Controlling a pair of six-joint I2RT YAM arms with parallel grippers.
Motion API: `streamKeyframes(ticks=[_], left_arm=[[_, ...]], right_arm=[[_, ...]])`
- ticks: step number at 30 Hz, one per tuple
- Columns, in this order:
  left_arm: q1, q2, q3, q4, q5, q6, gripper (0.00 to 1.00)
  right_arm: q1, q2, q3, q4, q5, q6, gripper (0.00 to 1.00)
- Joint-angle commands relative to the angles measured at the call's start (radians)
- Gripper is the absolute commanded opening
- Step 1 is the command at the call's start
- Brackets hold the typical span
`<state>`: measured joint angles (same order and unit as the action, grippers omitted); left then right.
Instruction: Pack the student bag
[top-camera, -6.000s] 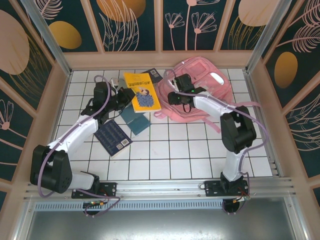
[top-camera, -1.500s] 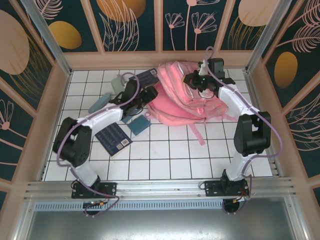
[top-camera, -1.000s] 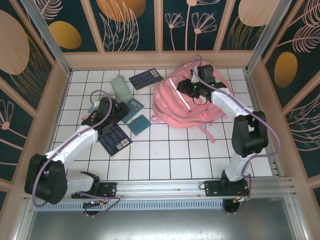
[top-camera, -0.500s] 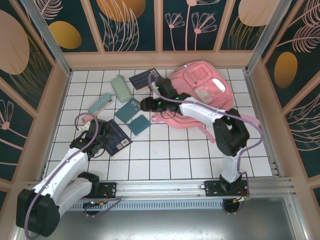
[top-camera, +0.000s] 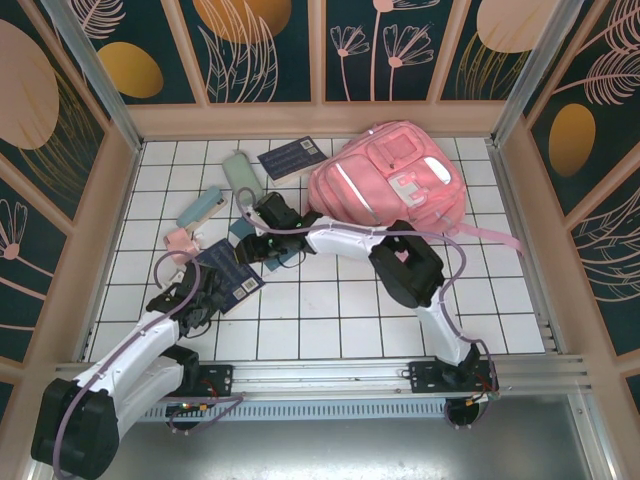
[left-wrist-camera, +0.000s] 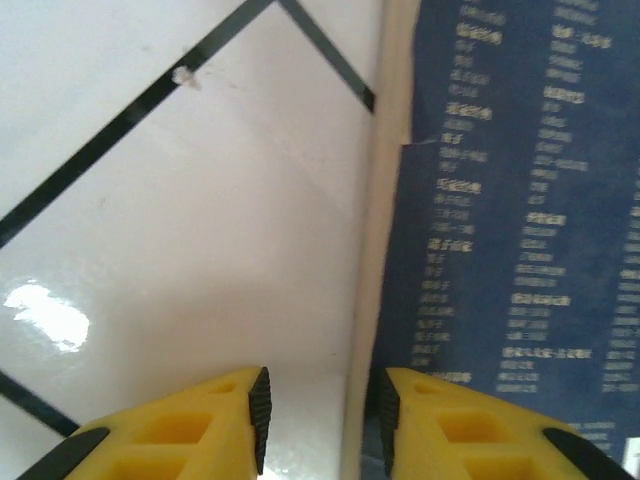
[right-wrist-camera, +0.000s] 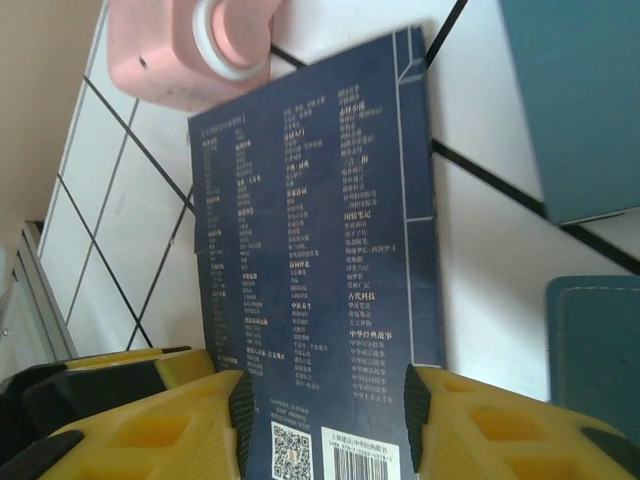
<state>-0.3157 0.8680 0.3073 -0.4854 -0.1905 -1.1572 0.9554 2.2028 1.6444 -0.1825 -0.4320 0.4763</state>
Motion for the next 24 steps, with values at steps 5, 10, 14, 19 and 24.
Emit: streamKeyframes(ticks=[5, 10, 14, 19, 24], left_arm=[[0.006, 0.003, -0.037, 0.024, 0.030, -0.020, 0.31], [0.007, 0.028, -0.043, 0.030, 0.036, -0.012, 0.26], [0.005, 0.048, -0.046, 0.047, 0.051, -0.006, 0.25], [0.005, 0.048, -0.072, 0.130, 0.113, -0.002, 0.23], [0.005, 0.029, -0.104, 0.203, 0.166, -0.004, 0.19]], right_arm=[[0.023, 0.106, 0.097, -0.082, 0.061, 0.007, 0.42], [0.023, 0.126, 0.090, -0.123, 0.154, 0.010, 0.43], [0.027, 0.145, 0.098, -0.149, 0.177, 0.005, 0.43], [0.030, 0.190, 0.133, -0.146, 0.013, -0.015, 0.45], [0.028, 0.188, 0.112, -0.035, -0.263, -0.010, 0.44]])
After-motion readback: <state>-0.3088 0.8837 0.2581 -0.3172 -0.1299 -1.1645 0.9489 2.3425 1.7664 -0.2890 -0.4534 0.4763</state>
